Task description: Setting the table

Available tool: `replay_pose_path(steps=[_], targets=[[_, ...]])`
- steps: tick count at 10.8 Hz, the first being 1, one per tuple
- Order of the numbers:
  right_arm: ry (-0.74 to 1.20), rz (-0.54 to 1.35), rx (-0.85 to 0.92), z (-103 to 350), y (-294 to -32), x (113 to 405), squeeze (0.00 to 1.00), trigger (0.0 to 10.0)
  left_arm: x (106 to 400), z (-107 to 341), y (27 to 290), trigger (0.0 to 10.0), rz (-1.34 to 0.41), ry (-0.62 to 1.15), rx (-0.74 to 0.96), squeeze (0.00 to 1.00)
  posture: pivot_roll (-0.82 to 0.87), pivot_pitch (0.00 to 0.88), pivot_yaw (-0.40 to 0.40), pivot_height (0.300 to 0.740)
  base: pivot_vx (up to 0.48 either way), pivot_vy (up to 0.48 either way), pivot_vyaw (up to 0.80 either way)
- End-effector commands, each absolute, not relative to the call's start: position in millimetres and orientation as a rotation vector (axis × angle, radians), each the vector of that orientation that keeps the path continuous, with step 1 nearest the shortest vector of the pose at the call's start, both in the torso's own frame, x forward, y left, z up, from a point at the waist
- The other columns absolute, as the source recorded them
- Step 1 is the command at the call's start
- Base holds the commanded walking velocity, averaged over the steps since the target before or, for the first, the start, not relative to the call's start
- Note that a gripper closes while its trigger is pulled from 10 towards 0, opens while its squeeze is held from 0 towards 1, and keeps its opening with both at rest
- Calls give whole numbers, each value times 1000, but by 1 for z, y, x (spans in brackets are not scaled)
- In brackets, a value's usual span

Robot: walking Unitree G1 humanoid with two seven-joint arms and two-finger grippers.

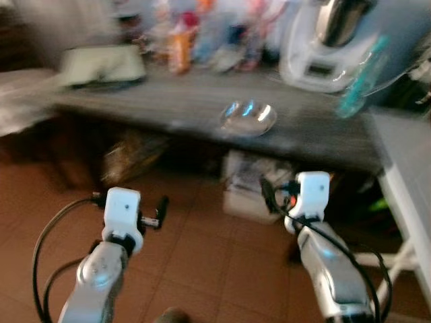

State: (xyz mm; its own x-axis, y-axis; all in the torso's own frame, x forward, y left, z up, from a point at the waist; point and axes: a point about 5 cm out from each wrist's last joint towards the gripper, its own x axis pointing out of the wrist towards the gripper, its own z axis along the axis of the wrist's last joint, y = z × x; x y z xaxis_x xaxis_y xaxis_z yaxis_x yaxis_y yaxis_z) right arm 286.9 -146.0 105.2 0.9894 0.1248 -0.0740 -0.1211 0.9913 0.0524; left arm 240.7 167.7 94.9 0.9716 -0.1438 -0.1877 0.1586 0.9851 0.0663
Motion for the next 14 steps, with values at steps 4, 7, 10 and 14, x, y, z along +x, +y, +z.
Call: replay_pose_path(steps=[4, 7, 10, 14], targets=[[29, 47, 29, 113, -161, 288, 0, 10000, 245, 101, 167, 10000, -169, 148, 107, 0, 144, 0, -31, 740, -245, 0, 0], [25, 47, 27, 112, -159, 288, 0, 10000, 245, 103, 164, 10000, -209, 119, 116, 0, 139, 0, -26, 740, 0, 0, 0], [23, 50, 22, 113, -159, 289, 0, 10000, 248, 108, 157, 10000, -228, 87, 103, 0, 134, 3, -23, 740, 0, 0, -333], [20, 55, 12, 114, -157, 292, 0, 10000, 250, 109, 156, 10000, -235, 78, 89, 0, 136, 1, -28, 740, 0, -150, 0]])
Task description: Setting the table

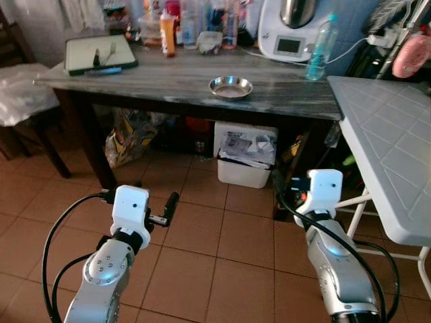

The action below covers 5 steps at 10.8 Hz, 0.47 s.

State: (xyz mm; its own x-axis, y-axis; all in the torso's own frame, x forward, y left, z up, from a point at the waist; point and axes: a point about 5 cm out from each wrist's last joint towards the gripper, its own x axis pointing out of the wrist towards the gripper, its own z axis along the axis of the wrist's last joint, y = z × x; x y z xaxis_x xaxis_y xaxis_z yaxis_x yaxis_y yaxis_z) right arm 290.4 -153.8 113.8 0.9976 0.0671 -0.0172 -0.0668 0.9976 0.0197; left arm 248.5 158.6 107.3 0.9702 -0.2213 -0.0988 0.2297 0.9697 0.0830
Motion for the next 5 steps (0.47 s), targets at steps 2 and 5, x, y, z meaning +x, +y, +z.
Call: replay_pose_path(steps=[2, 5], targets=[[18, 50, 11, 114, -158, 292, 0, 10000, 249, 108, 156, 10000, -237, 80, 87, 0, 139, 1, -30, 740, 0, -313, 0], [18, 53, 14, 113, -157, 292, 0, 10000, 249, 106, 157, 10000, -230, 84, 84, 0, 143, 0, -33, 740, 0, -381, 0]])
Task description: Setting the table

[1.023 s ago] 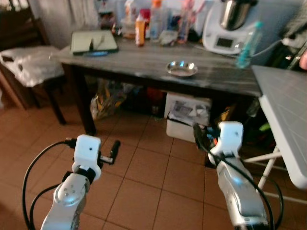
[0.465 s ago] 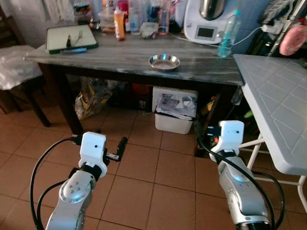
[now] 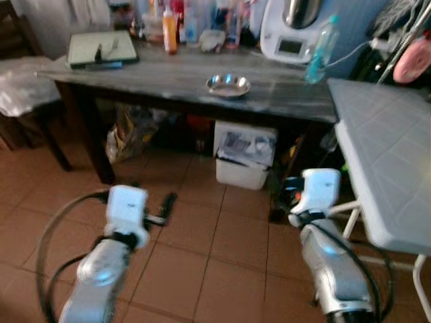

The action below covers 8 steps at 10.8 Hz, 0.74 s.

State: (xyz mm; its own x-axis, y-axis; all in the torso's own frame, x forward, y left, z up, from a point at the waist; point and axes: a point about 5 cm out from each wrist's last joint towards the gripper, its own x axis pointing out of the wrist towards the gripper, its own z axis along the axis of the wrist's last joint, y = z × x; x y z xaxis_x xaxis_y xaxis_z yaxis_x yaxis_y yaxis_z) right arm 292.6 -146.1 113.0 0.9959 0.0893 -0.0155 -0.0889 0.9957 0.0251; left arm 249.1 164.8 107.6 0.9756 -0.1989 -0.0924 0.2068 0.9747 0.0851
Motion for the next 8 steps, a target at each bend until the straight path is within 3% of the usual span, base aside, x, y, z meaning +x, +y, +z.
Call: replay_pose_path(steps=[1, 8], targets=[[19, 56, 15, 112, -157, 292, 0, 10000, 249, 106, 157, 10000, -229, 83, 84, 0, 143, 0, -34, 740, 0, -442, 0], [5, 59, 6, 112, -156, 290, 0, 10000, 249, 106, 156, 10000, -233, 79, 80, 0, 136, 0, -29, 740, 0, -440, 0]])
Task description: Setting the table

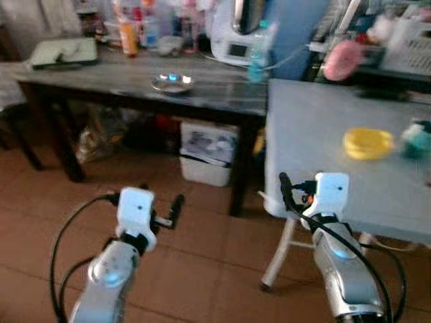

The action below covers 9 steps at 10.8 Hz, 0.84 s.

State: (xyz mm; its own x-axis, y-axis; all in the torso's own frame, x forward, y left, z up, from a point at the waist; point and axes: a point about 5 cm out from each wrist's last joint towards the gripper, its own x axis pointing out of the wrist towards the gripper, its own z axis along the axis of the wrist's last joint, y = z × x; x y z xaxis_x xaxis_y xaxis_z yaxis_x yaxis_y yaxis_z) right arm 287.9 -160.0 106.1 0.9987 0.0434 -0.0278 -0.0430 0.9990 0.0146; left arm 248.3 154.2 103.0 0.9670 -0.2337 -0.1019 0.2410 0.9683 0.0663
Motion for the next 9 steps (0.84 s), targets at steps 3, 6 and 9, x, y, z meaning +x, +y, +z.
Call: replay_pose_path(steps=[3, 6, 9], targets=[[14, 39, 8, 110, -158, 288, 0, 10000, 250, 106, 154, 10000, -245, 82, 79, 0, 130, 4, -22, 740, 0, -441, -181], [13, 34, 7, 110, -158, 288, 0, 10000, 250, 106, 154, 10000, -246, 82, 82, 0, 132, 6, -20, 740, 0, -414, -181], [7, 38, 4, 112, -158, 290, 0, 10000, 250, 107, 155, 10000, -230, 71, 80, 0, 131, 8, -27, 740, 0, 0, 0]])
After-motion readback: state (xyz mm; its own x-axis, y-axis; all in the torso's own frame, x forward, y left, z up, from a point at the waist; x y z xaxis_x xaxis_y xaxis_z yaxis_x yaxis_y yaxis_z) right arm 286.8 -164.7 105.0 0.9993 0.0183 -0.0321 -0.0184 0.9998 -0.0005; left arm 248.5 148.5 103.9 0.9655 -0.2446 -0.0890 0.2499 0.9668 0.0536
